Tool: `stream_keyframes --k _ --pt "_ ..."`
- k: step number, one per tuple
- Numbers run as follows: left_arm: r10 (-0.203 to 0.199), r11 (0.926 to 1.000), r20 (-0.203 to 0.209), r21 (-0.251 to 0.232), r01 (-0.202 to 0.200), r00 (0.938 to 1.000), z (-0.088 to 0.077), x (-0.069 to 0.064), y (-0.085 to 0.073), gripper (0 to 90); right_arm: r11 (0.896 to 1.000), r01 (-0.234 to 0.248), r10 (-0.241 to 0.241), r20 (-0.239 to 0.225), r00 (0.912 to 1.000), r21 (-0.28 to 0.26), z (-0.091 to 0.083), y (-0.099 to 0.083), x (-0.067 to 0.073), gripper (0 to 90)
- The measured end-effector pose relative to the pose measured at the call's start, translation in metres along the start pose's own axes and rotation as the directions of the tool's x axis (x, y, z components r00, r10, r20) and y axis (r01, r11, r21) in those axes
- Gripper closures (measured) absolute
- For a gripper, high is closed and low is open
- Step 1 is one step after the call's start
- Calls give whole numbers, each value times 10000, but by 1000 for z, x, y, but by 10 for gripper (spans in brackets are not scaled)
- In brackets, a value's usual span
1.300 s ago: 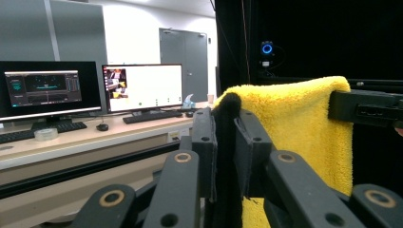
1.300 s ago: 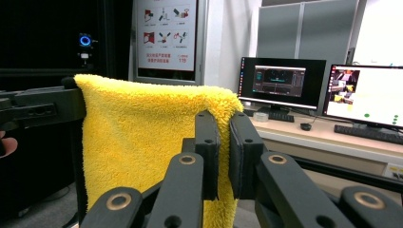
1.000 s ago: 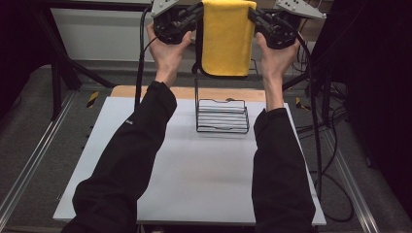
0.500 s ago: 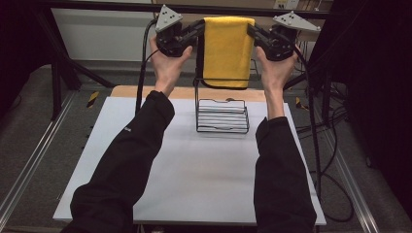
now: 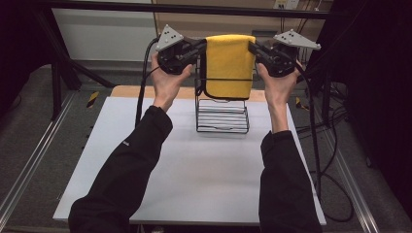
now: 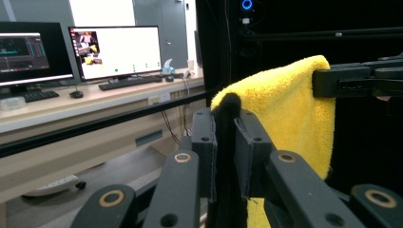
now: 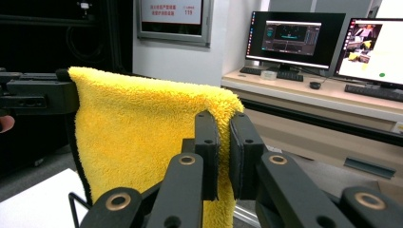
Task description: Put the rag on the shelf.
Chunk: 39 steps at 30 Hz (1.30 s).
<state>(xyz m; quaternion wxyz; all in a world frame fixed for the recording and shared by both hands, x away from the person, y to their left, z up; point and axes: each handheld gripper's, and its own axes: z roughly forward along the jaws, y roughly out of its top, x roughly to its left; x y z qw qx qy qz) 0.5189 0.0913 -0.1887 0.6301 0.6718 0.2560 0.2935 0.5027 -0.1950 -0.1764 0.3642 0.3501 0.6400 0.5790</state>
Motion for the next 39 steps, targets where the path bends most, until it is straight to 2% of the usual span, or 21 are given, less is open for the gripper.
stream_keyframes --k 6,15,20,28,32,39 --pt "-1 9997 63 234 -1 10000 0 -7 -5 790 9999 -147 147 -23 9999 62 -7 -10 -1 837" --pt "115 9990 247 421 -125 9996 -6 -13 -7 789 9999 -142 143 -186 9997 27 -17 -21 2 836" --pt "190 9975 370 678 -214 9991 -9 -17 -9 787 9999 -162 163 -241 9996 38 -22 -27 3 834" --pt "324 9925 512 1160 -382 9982 -16 -21 -14 784 9996 -158 168 -443 9989 228 -27 -35 5 832" --pt "250 9901 565 1362 -325 9981 -21 -23 -19 782 9990 -60 87 -602 9981 440 -29 -37 8 830" --pt "306 9878 730 1503 -413 9969 -27 -29 -26 783 9975 -126 184 -832 9964 700 -37 -45 10 830"
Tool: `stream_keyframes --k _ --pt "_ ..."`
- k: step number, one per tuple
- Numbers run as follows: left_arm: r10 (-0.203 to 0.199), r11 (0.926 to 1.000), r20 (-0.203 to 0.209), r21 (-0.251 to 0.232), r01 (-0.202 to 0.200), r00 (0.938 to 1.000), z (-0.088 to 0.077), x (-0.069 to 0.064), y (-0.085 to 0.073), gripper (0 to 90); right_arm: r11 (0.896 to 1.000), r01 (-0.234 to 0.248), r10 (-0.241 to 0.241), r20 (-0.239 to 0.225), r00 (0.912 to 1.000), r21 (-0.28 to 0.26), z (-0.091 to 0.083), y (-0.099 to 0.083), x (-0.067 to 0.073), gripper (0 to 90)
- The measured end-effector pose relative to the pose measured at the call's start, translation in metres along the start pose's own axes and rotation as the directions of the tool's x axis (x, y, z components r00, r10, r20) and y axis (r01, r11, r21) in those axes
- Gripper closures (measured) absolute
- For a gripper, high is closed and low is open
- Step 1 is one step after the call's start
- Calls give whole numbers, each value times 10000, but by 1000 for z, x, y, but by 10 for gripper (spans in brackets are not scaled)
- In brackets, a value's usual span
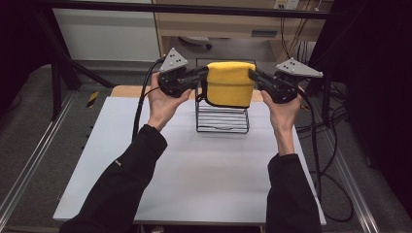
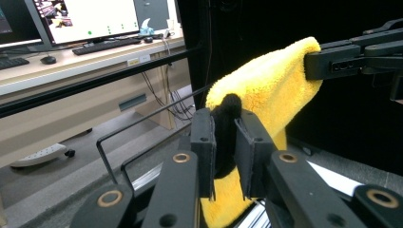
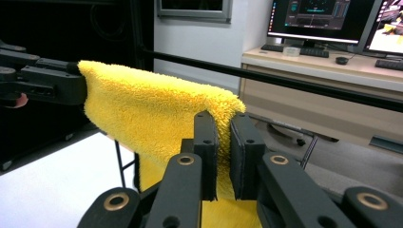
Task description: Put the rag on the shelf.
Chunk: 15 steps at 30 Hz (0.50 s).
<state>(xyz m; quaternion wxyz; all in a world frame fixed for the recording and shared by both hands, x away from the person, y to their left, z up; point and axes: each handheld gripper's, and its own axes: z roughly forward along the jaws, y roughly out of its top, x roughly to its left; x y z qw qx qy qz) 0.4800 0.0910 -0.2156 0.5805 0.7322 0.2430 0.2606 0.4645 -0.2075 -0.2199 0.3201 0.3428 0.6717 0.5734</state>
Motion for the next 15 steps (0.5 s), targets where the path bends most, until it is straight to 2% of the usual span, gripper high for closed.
stream_keyframes --k 11,15 --pt "-5 9996 246 282 -2 9997 -3 -6 -16 775 9985 96 -78 -325 9994 533 -6 -12 3 823" --pt "-137 9991 339 400 123 9993 -2 -6 -22 773 9976 19 8 -391 9992 687 -6 -17 3 823"
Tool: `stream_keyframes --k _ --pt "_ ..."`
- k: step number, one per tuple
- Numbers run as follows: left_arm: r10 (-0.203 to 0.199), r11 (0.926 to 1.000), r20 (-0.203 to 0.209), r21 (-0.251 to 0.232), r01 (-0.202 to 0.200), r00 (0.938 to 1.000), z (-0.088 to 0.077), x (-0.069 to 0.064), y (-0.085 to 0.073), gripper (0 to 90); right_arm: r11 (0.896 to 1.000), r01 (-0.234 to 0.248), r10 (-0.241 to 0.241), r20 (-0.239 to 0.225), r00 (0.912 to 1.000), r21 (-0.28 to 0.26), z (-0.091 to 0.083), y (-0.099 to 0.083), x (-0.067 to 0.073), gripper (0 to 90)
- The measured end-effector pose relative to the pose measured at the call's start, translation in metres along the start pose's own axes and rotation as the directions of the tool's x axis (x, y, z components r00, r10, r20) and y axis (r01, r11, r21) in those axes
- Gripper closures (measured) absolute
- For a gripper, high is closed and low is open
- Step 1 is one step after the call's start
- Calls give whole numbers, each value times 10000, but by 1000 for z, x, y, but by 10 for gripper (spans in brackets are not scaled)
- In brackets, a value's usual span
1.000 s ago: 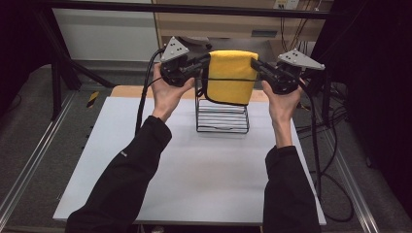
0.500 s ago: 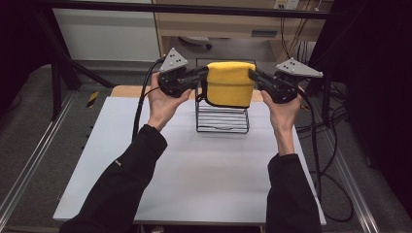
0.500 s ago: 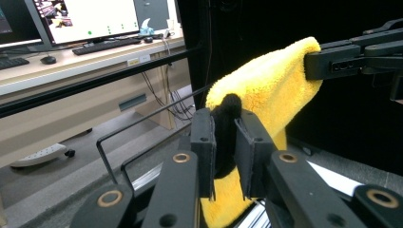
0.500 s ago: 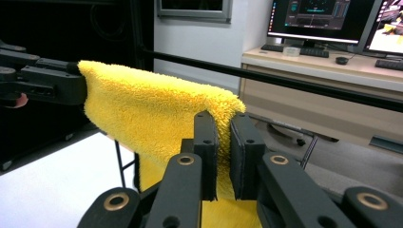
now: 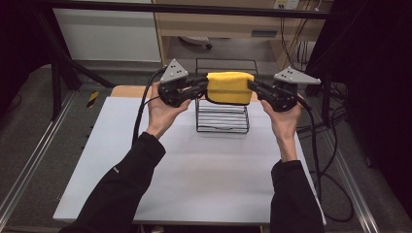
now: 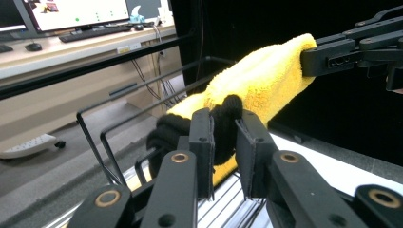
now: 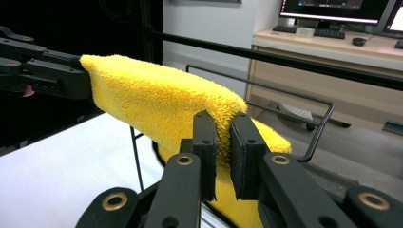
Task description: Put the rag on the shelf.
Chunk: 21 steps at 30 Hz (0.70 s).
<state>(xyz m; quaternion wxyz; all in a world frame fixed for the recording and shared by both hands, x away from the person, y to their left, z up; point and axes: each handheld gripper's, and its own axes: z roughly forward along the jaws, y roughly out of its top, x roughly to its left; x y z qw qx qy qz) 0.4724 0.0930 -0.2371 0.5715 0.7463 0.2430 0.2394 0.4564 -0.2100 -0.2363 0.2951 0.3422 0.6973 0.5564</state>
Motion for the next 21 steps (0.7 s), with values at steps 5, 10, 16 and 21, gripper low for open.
stream_keyframes --k 5,10,16,21 --pt "-38 9999 70 148 37 10000 1 -1 -7 761 9999 8 -7 -50 10000 151 1 -7 0 822" --pt "-151 9994 185 315 145 9997 1 -3 -13 733 9996 -52 54 -84 9999 280 3 -15 0 822" --pt "-510 9965 436 683 479 9977 -6 -2 -10 669 9994 18 -14 -118 9999 332 4 -20 -1 822" --pt "-678 9967 337 470 661 9971 -14 -1 8 633 9989 167 -162 -114 9998 430 5 -22 1 817"
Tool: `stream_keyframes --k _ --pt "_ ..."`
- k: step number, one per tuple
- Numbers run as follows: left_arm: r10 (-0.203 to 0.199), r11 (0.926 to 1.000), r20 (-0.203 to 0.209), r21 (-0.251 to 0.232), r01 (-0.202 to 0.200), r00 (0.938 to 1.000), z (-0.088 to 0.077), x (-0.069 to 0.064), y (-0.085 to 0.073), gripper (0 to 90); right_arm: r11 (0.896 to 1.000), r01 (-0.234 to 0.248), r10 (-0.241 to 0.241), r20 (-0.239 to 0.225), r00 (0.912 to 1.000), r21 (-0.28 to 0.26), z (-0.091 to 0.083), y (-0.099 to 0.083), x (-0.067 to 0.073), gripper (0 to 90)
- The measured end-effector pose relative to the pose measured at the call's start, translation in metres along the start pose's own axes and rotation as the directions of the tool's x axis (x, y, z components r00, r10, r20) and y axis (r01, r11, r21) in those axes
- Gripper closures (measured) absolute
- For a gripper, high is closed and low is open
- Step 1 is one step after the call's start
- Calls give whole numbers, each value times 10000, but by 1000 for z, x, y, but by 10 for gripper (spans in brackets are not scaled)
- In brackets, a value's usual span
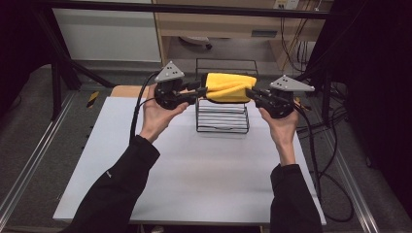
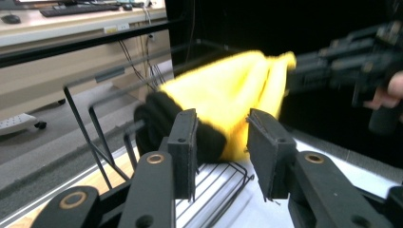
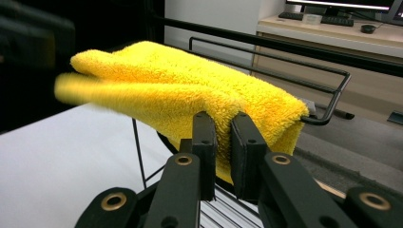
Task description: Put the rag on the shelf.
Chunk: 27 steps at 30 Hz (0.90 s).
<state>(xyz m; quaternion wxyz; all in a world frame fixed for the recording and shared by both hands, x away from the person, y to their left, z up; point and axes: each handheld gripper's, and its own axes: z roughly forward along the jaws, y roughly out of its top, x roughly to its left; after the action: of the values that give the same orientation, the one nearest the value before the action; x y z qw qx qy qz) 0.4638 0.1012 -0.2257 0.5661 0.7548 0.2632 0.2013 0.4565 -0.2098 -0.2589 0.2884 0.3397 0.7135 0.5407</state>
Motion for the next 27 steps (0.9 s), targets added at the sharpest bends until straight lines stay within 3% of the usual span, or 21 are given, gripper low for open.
stream_keyframes --k 5,11,15,23,27 --pt "-137 9990 -16 429 137 9999 7 -1 12 751 9999 113 -113 -2 9999 26 1 -2 1 812" --pt "-391 9930 97 1122 378 9992 28 3 4 891 9998 216 -216 -75 9997 12 -2 -2 2 790" --pt "-310 9904 120 1352 291 9994 36 4 -3 897 9996 267 -266 -192 9995 38 -5 -1 3 760" --pt "-8 9879 -3 1548 9 10000 43 6 -13 898 9997 -26 15 -472 9989 -248 -6 7 8 615" --pt "88 9878 -35 1557 -81 10000 48 6 -18 898 9993 -30 11 -518 9987 -370 -4 14 11 634"
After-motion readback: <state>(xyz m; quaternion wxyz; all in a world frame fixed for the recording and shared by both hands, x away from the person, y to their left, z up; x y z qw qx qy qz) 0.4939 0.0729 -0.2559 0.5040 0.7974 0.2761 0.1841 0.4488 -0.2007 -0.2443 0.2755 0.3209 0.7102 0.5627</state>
